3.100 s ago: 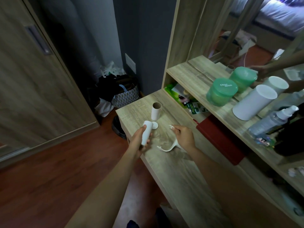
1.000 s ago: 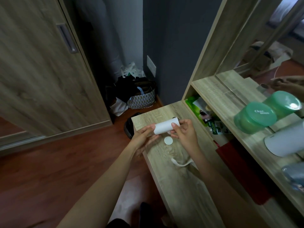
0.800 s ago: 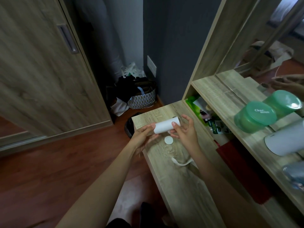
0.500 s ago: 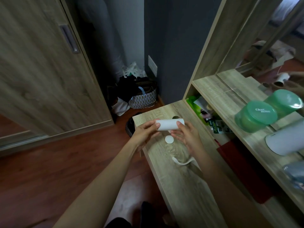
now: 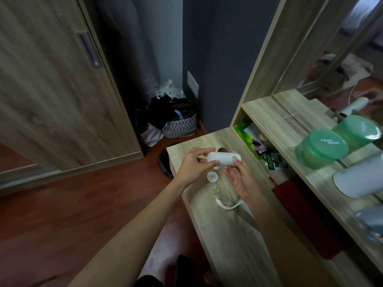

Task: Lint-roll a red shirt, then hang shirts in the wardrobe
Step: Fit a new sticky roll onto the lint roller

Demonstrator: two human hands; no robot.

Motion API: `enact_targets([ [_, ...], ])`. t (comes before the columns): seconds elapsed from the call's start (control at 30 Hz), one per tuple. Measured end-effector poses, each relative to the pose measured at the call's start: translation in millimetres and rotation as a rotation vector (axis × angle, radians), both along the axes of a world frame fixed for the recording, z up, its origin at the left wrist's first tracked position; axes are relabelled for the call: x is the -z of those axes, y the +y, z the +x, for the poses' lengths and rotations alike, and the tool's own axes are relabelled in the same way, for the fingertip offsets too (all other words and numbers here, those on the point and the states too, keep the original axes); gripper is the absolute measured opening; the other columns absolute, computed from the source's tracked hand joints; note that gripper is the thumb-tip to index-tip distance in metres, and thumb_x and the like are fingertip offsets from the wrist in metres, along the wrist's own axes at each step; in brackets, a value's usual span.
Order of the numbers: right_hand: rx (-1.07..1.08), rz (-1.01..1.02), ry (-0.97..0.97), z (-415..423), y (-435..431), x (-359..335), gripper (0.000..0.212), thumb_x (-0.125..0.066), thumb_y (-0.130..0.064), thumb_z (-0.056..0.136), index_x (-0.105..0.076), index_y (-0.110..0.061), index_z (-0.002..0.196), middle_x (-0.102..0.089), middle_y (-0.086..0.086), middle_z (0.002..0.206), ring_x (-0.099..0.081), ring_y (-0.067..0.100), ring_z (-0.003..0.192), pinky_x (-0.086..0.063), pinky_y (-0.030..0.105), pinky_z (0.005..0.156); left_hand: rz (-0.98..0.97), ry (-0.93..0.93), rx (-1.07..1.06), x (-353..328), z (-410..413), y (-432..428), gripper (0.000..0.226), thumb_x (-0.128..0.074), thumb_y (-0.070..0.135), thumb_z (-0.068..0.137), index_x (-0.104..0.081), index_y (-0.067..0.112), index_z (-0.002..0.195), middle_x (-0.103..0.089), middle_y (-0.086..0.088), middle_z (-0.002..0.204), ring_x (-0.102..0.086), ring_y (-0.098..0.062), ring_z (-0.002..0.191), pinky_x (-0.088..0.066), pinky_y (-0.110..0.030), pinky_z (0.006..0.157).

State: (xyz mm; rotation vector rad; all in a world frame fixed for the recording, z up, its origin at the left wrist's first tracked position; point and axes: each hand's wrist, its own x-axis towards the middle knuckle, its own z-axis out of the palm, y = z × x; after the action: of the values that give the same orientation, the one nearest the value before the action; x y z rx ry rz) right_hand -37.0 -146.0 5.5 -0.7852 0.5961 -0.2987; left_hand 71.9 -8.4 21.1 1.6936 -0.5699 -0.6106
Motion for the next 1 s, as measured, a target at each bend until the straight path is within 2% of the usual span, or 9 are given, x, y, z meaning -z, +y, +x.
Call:
enact_targets([
  [0.13,0.016,0.027,-0.028,-0.9,-3.6,-0.8,0.037,-0.05,-0.018,0.097,-0.048,-0.012,0.134,-0.058,0.015,0.119,-0.07,0.013,0.08,-0.057,0.021,0.064,-0.025,0.002,-0.013,-3.9,-2.3,-2.7,0.044,-0.081,0.019,0.078,-0.07,0.018,0.121,-0.051,0.007,0.102,-0.059,0.009,0.067,-0.051,-0.014,0.076],
  [0.27,0.032,0.021,-0.035,-0.7,-6.1,-2.4,0.039,-0.05,-0.017,0.097,-0.047,-0.01,0.135,-0.058,0.015,0.119,-0.07,0.013,0.082,-0.057,0.021,0.063,-0.051,0.008,-0.029,-8.3,-2.3,-4.3,0.044,-0.082,0.016,0.077,-0.071,0.017,0.119,-0.051,0.003,0.101,-0.06,-0.001,0.078,-0.051,-0.015,0.081],
  [0.4,0.056,0.02,-0.046,-0.8,-5.3,-2.4,0.041,-0.052,-0.017,0.096,-0.046,-0.009,0.136,-0.057,0.017,0.124,-0.07,0.015,0.086,-0.057,0.022,0.065,-0.076,-0.001,-0.038,-9.0,-4.1,-5.6,0.041,-0.079,0.013,0.08,-0.07,0.018,0.119,-0.052,0.006,0.091,-0.057,-0.01,0.088,-0.048,-0.013,0.085],
  [0.47,0.06,0.017,-0.048,0.0,-4.1,-2.7,0.04,-0.052,-0.017,0.096,-0.047,-0.01,0.135,-0.058,0.016,0.123,-0.07,0.016,0.088,-0.056,0.022,0.065,-0.086,-0.004,-0.047,-8.4,-4.6,-5.8,0.041,-0.079,0.014,0.08,-0.069,0.019,0.119,-0.054,0.004,0.095,-0.057,-0.011,0.091,-0.048,-0.015,0.087],
  [0.53,0.063,0.004,-0.045,0.5,-3.1,-3.0,0.038,-0.051,-0.018,0.096,-0.048,-0.011,0.134,-0.059,0.015,0.121,-0.07,0.015,0.089,-0.056,0.021,0.066,-0.088,0.007,-0.054,-9.0,-4.6,-5.3,0.041,-0.079,0.015,0.08,-0.069,0.02,0.119,-0.056,-0.002,0.109,-0.06,-0.011,0.095,-0.049,-0.016,0.089],
  [0.67,0.071,0.014,-0.035,0.8,-2.4,-3.2,0.038,-0.052,-0.018,0.096,-0.048,-0.01,0.134,-0.059,0.015,0.121,-0.07,0.016,0.09,-0.056,0.021,0.065,-0.08,0.023,-0.032,-12.7,-3.8,-3.3,0.037,-0.079,0.016,0.08,-0.07,0.02,0.116,-0.056,-0.008,0.119,-0.063,-0.007,0.09,-0.052,-0.015,0.083],
  [0.77,0.071,0.038,-0.04,0.9,-2.2,-2.1,0.038,-0.052,-0.018,0.096,-0.048,-0.008,0.133,-0.06,0.015,0.119,-0.07,0.016,0.089,-0.057,0.021,0.065,-0.063,0.032,-0.014,-15.6,-3.6,-3.8,0.036,-0.08,0.016,0.08,-0.072,0.018,0.115,-0.055,-0.006,0.114,-0.061,-0.007,0.087,-0.051,-0.014,0.077],
  [1.0,0.057,0.044,-0.049,-0.2,-4.0,-1.6,0.036,-0.052,-0.019,0.096,-0.05,-0.008,0.131,-0.062,0.014,0.115,-0.069,0.015,0.087,-0.057,0.02,0.065,-0.062,0.06,0.004,-17.3,-2.4,-5.4,0.037,-0.08,0.018,0.08,-0.072,0.02,0.115,-0.052,0.004,0.105,-0.061,-0.01,0.089,-0.053,-0.018,0.081],
])
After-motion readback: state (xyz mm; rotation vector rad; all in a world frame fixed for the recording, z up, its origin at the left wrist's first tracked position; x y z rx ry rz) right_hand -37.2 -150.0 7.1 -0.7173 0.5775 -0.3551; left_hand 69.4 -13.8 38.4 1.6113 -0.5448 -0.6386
